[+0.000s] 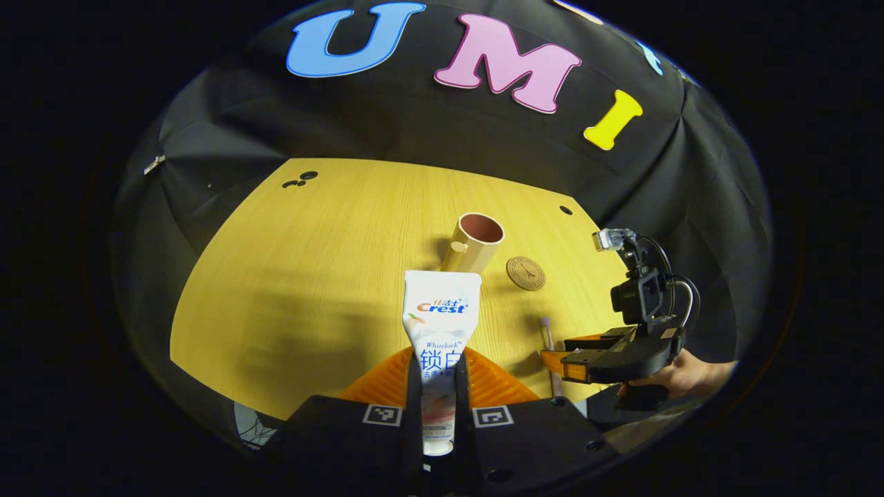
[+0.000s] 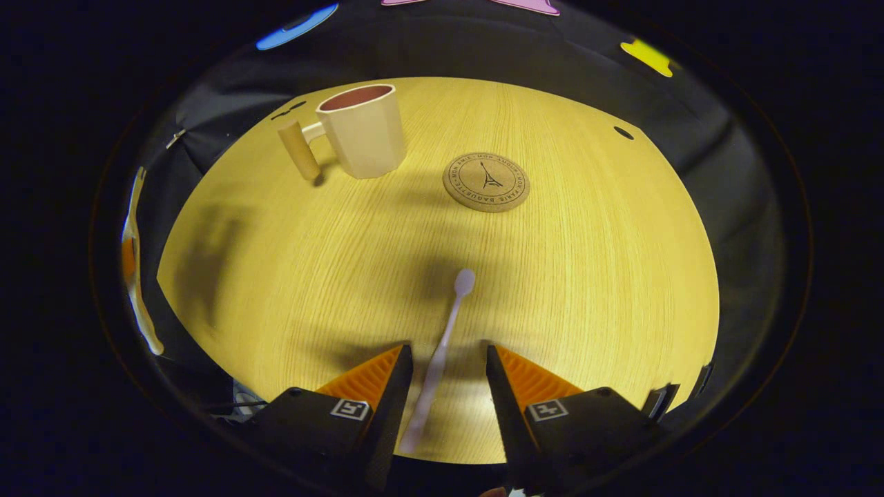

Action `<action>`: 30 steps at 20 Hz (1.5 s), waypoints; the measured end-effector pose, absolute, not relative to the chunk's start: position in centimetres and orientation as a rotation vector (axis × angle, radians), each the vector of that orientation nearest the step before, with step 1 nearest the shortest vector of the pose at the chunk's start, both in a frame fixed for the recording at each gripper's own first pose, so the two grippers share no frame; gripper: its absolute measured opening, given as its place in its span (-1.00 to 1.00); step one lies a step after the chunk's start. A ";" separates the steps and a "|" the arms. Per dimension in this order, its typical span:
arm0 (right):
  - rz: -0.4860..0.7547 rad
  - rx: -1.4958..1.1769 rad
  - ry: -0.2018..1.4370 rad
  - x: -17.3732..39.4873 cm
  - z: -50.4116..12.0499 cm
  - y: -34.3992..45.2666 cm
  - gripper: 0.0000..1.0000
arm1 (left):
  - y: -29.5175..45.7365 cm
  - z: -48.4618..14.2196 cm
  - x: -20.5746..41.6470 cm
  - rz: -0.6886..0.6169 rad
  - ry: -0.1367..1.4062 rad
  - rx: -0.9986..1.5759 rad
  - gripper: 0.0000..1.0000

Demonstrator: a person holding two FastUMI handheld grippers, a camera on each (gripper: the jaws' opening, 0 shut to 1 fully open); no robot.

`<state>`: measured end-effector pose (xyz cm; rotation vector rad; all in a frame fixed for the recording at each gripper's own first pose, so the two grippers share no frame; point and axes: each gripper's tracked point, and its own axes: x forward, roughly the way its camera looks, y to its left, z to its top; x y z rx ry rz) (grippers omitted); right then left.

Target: Put the toothbrush and toothpaste on the desktop into the cup, then pick up the cup and place it on the coaster on the desktop.

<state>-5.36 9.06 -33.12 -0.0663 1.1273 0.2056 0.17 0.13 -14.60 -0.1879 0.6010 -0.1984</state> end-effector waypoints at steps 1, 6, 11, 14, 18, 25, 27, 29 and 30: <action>0.216 -0.047 1.130 -5.3 -33.3 9.7 0.17 | 0.2 -14.3 0.2 -0.199 0.593 -0.186 -0.55; 0.223 -0.027 1.146 -5.2 -33.4 9.9 -0.40 | 0.1 -14.0 0.7 -0.199 0.580 -0.186 -0.55; 0.276 -0.018 1.145 -5.6 -33.1 10.2 -0.84 | -0.8 -11.6 2.6 -0.227 0.512 -0.190 -0.55; 0.298 0.072 1.112 -5.8 -32.9 10.5 -0.84 | -1.9 -8.7 4.7 -0.261 0.424 -0.208 -0.55; 0.312 0.138 1.036 -5.4 -31.3 10.1 -0.84 | -2.8 -4.4 7.8 -0.307 0.303 -0.236 -0.55; 0.335 0.202 0.939 -5.9 -27.9 8.8 -0.84 | -5.2 1.1 15.1 -0.356 0.134 -0.258 -0.55; 0.327 0.216 0.929 -6.3 -27.4 8.1 -0.84 | -6.3 1.6 16.9 -0.380 0.101 -0.259 -0.55; 0.308 0.238 0.918 -6.4 -26.9 7.4 -0.84 | -7.5 1.9 18.3 -0.417 0.076 -0.281 -0.55; 0.296 0.252 0.912 -6.4 -26.7 7.0 -0.84 | -8.2 1.7 19.2 -0.433 0.073 -0.296 -0.55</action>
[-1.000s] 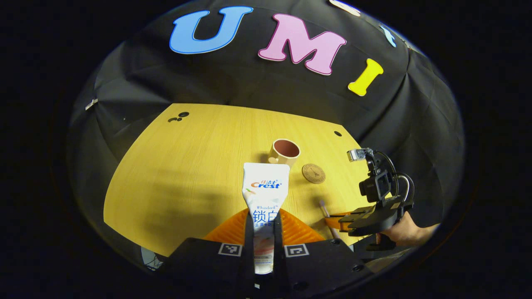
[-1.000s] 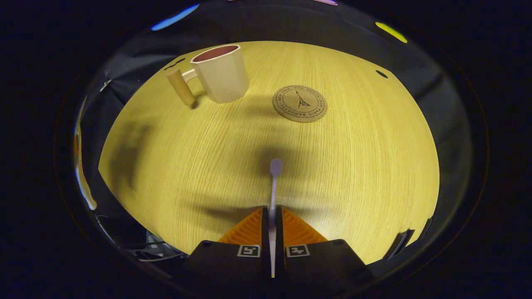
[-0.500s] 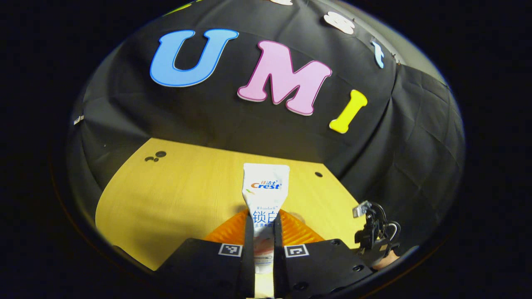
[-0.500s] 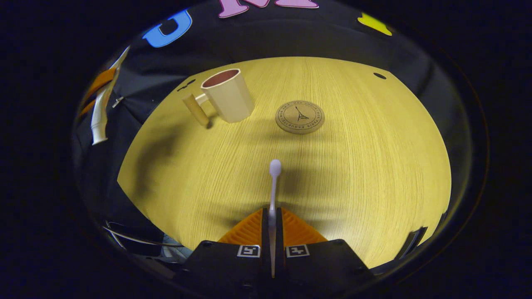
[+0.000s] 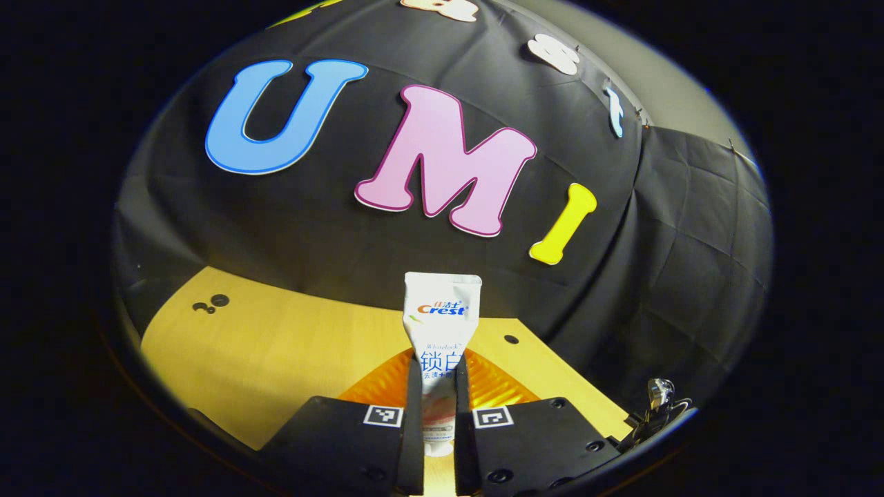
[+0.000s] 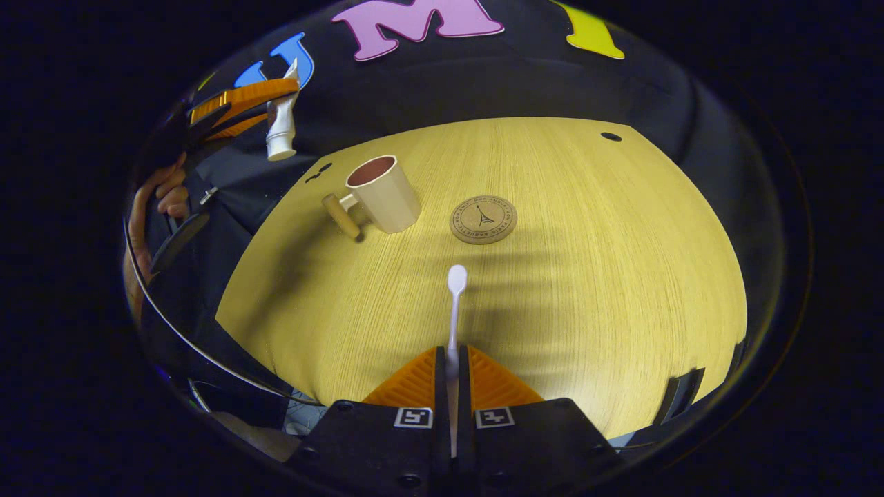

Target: Put the toothbrush and toothpaste on the desktop into the cup, then pick up the cup and place it on the coaster on the desktop.

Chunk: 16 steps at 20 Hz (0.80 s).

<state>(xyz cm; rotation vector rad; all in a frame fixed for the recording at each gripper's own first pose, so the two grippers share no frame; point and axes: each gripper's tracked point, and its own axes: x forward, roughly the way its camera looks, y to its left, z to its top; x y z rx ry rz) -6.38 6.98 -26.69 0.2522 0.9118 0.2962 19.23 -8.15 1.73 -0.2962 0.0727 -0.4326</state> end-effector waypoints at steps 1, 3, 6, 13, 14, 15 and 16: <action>0.284 0.264 0.904 -6.4 -26.5 6.6 -0.84 | -8.4 1.5 20.0 -0.438 0.078 -0.311 -0.55; 0.260 0.280 0.897 -6.4 -26.2 5.7 -0.84 | -8.4 1.0 21.8 -0.424 0.084 -0.323 -0.55; 0.228 0.304 0.889 -6.4 -25.7 4.6 -0.84 | -8.3 -1.0 24.6 -0.387 0.099 -0.302 -0.55; 0.195 0.343 0.841 -5.7 -24.1 3.4 -0.84 | -10.0 -7.1 27.5 -0.381 0.232 -0.217 -0.55; 0.191 0.344 0.832 -5.5 -23.8 3.3 -0.84 | -10.1 -7.7 27.5 -0.378 0.243 -0.198 -0.46; 0.189 0.348 0.824 -5.4 -23.5 3.2 -0.85 | -10.2 -8.2 27.7 -0.373 0.248 -0.176 -0.56; 0.187 0.352 0.817 -5.3 -23.4 3.2 -0.84 | -10.2 -8.8 27.7 -0.366 0.256 -0.158 -0.55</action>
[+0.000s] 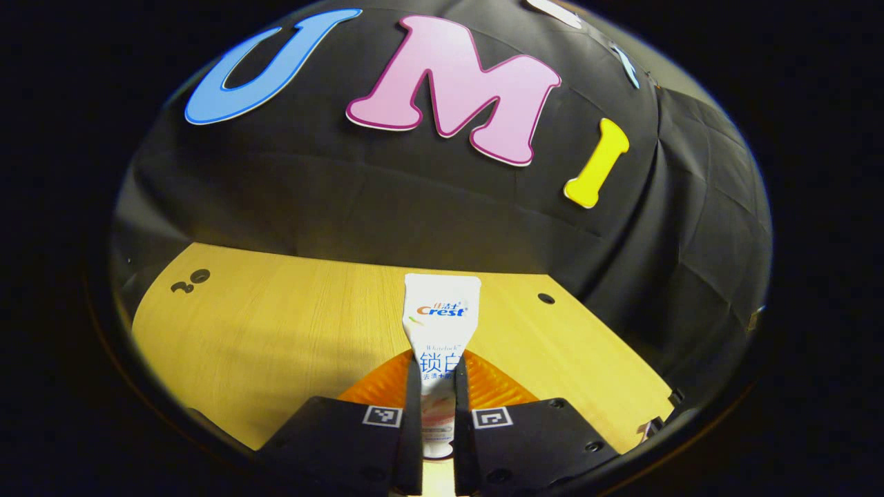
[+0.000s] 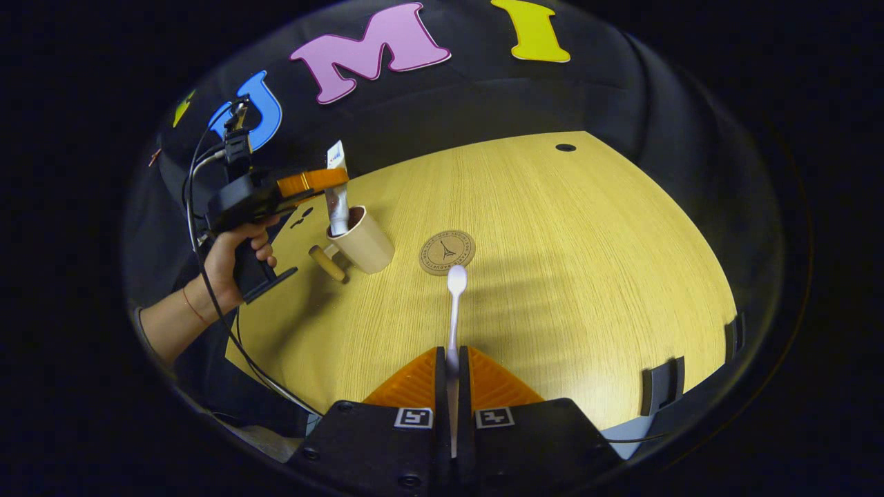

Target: Put the toothbrush and toothpaste on the desktop into the cup, then pick up the cup and place it on the coaster on the desktop.

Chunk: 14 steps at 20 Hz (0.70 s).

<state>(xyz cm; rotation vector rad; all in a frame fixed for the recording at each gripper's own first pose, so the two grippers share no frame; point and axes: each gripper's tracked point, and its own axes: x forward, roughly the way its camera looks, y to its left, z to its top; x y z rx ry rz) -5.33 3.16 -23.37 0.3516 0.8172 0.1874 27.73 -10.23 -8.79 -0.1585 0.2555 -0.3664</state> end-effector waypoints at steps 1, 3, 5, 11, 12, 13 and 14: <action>0.186 0.356 0.811 -5.3 -23.2 3.1 -0.84 | -10.3 -9.4 27.7 -0.364 0.266 -0.148 -0.53; 0.183 0.359 0.801 -5.1 -22.9 3.0 -0.85 | -10.4 -10.3 27.5 -0.359 0.287 -0.146 -0.46; 0.174 0.358 0.789 -5.1 -22.8 2.8 -0.85 | -10.5 -11.0 27.5 -0.362 0.301 -0.158 -0.36; 0.181 0.383 0.718 -3.7 -20.6 3.4 -0.85 | -10.1 -12.3 25.7 -0.369 0.342 -0.191 -0.12; 0.184 0.388 0.705 -3.4 -20.1 3.6 -0.85 | -10.1 -12.3 25.6 -0.373 0.339 -0.194 -0.10; 0.186 0.393 0.694 -3.2 -19.7 3.8 -0.85 | -9.9 -12.3 25.3 -0.374 0.340 -0.193 -0.09; 0.192 0.402 0.681 -2.8 -19.2 4.1 -0.85 | -9.9 -12.2 25.2 -0.374 0.339 -0.189 -0.04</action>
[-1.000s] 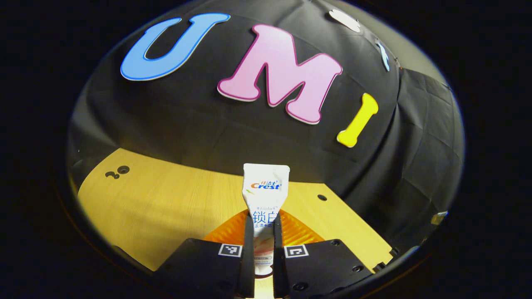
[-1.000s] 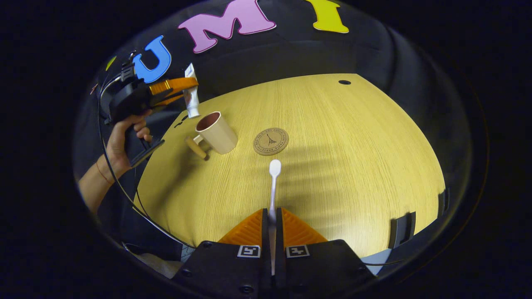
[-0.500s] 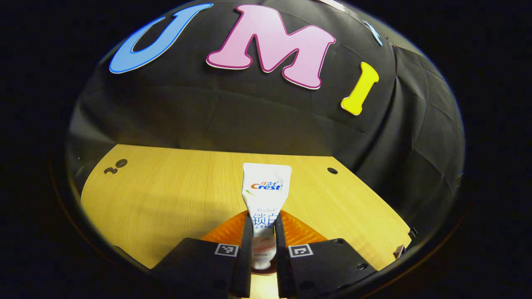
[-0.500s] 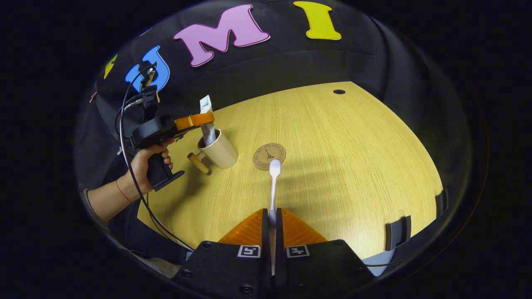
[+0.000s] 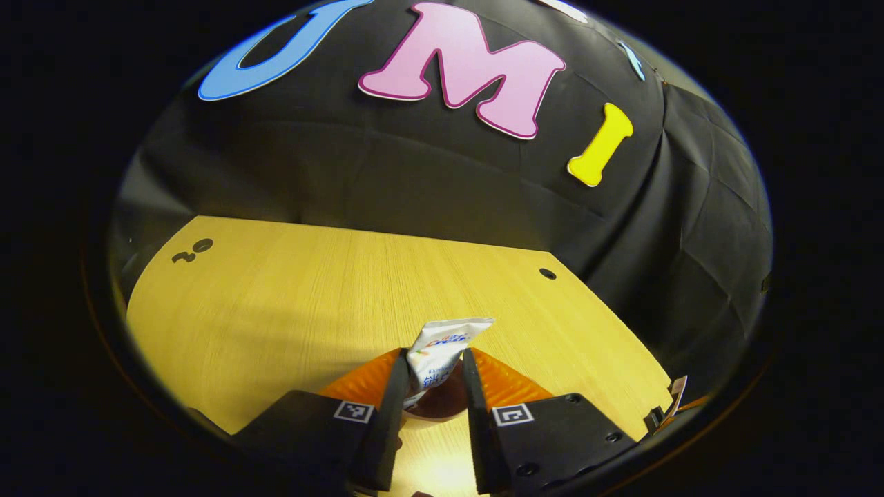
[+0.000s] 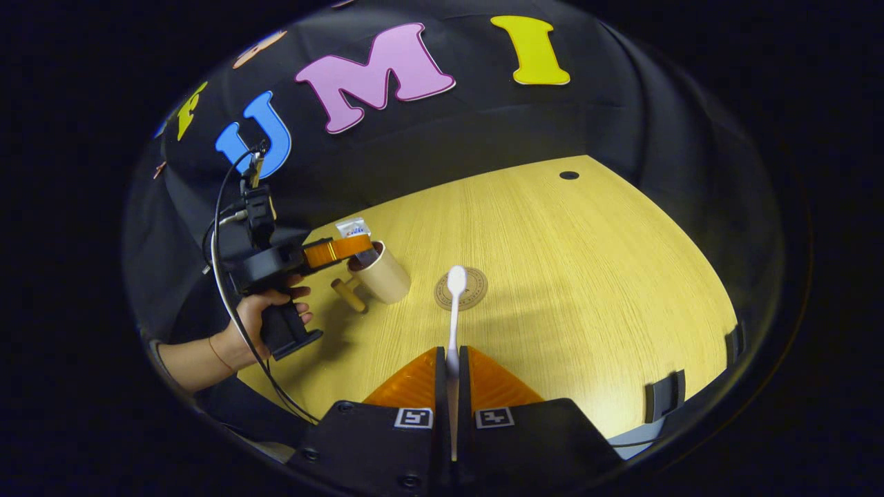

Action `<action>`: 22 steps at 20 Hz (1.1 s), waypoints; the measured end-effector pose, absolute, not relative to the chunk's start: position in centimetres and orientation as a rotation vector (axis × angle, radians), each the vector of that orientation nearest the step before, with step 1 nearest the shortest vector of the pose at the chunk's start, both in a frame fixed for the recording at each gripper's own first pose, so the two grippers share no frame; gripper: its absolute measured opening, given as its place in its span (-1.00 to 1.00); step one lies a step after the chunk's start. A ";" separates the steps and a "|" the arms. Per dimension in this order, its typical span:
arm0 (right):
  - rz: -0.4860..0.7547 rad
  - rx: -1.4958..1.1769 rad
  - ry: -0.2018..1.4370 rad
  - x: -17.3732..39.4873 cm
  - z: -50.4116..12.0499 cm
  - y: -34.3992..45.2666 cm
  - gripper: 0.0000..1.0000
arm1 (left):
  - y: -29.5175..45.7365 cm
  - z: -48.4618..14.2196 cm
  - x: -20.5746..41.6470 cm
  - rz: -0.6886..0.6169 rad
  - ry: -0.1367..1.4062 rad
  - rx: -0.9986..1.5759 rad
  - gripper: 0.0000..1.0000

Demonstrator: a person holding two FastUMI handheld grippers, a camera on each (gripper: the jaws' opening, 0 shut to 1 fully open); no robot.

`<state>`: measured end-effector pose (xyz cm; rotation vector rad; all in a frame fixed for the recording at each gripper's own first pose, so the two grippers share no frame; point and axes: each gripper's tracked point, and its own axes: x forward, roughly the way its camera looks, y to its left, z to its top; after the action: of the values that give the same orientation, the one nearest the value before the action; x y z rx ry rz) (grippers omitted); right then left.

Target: Put the toothbrush and toothpaste on the desktop into the cup, then pick up the cup and place it on the coaster on the desktop.

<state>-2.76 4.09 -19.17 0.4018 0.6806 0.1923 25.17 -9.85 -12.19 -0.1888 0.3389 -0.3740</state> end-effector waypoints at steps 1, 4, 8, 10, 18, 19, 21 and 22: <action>0.197 0.411 0.669 -2.4 -18.7 4.3 -0.85 | -9.7 -12.1 24.9 -0.373 0.339 -0.184 0.17; 0.219 0.441 0.628 -1.1 -17.0 5.3 -0.84 | -8.5 -11.9 23.8 -0.354 0.333 -0.173 0.15; 0.269 0.478 0.565 1.5 -14.4 7.4 -0.85 | -7.4 -11.2 21.3 -0.364 0.314 -0.184 0.25; 0.294 0.495 0.534 2.8 -13.1 8.8 -0.86 | -7.0 -10.6 19.4 -0.376 0.302 -0.183 0.29; 0.367 0.603 0.386 10.7 -8.7 13.2 -0.85 | -4.2 -8.9 9.1 -0.418 0.293 -0.195 0.30; 0.370 0.616 0.372 11.7 -8.5 13.8 -0.85 | -3.7 -8.7 8.0 -0.417 0.294 -0.192 0.31; 0.376 0.622 0.359 13.4 -8.9 14.6 -0.85 | -2.6 -8.8 6.1 -0.401 0.303 -0.181 0.30; 0.377 0.624 0.354 14.3 -9.2 14.9 -0.85 | -2.1 -9.0 5.3 -0.390 0.308 -0.172 0.31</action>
<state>14.31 14.91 -9.15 0.6236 0.3543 0.3772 5.31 -2.08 -8.96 -0.1722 0.3077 -0.3902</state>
